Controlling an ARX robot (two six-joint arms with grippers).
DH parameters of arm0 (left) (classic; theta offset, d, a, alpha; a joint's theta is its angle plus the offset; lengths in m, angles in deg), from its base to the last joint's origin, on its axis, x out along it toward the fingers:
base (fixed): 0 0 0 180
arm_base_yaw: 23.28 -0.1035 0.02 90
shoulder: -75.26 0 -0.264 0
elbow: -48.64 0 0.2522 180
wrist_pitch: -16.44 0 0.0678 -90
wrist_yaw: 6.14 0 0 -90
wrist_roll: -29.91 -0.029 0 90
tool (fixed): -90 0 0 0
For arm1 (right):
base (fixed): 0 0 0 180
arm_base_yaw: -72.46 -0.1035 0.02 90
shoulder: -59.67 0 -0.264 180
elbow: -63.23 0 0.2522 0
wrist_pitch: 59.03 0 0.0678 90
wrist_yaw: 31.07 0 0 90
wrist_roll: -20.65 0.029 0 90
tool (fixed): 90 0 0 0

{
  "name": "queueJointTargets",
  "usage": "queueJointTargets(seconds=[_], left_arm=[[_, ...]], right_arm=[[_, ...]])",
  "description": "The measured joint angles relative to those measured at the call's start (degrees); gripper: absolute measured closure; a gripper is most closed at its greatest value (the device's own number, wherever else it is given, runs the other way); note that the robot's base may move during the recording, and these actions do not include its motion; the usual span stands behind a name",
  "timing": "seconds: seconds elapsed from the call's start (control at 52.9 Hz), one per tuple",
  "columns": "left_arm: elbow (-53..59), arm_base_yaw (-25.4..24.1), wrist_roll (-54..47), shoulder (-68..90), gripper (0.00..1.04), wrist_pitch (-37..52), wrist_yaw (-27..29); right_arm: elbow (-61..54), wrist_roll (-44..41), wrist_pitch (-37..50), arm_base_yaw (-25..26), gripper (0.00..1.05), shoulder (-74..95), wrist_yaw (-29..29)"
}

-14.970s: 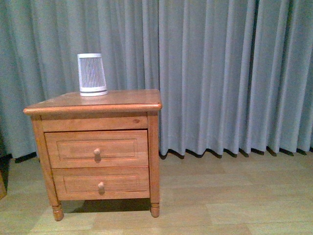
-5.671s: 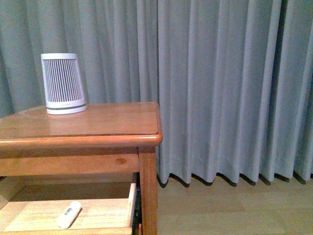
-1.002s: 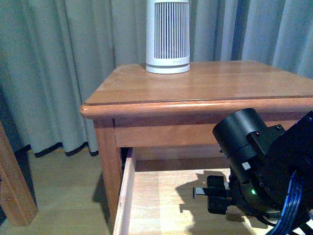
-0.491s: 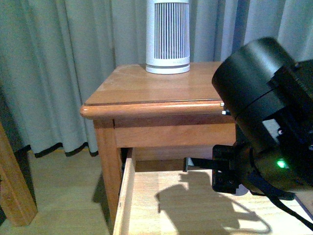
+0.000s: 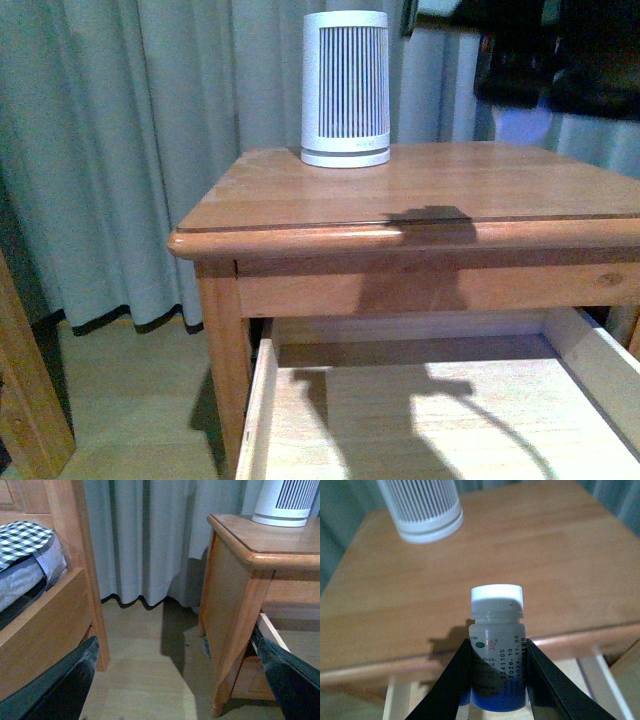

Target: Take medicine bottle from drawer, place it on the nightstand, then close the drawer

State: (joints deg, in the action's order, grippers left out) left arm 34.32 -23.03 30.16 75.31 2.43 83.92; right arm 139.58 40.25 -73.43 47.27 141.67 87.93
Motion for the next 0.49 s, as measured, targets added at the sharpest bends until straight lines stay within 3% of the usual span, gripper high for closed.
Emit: queueJointTargets(seconds=[0.34, 0.491], left_arm=[[0.0, 0.0, 0.0, 0.0, 0.07, 0.0, 0.0], [0.0, 0.0, 0.0, 0.0, 0.07, 0.0, 0.0]], right_arm=[[20.5, -6.1, -4.4, 13.2, 0.78, 17.5, -6.7], [23.3, -5.4, -7.2, 16.5, 0.79, 25.0, -8.7]])
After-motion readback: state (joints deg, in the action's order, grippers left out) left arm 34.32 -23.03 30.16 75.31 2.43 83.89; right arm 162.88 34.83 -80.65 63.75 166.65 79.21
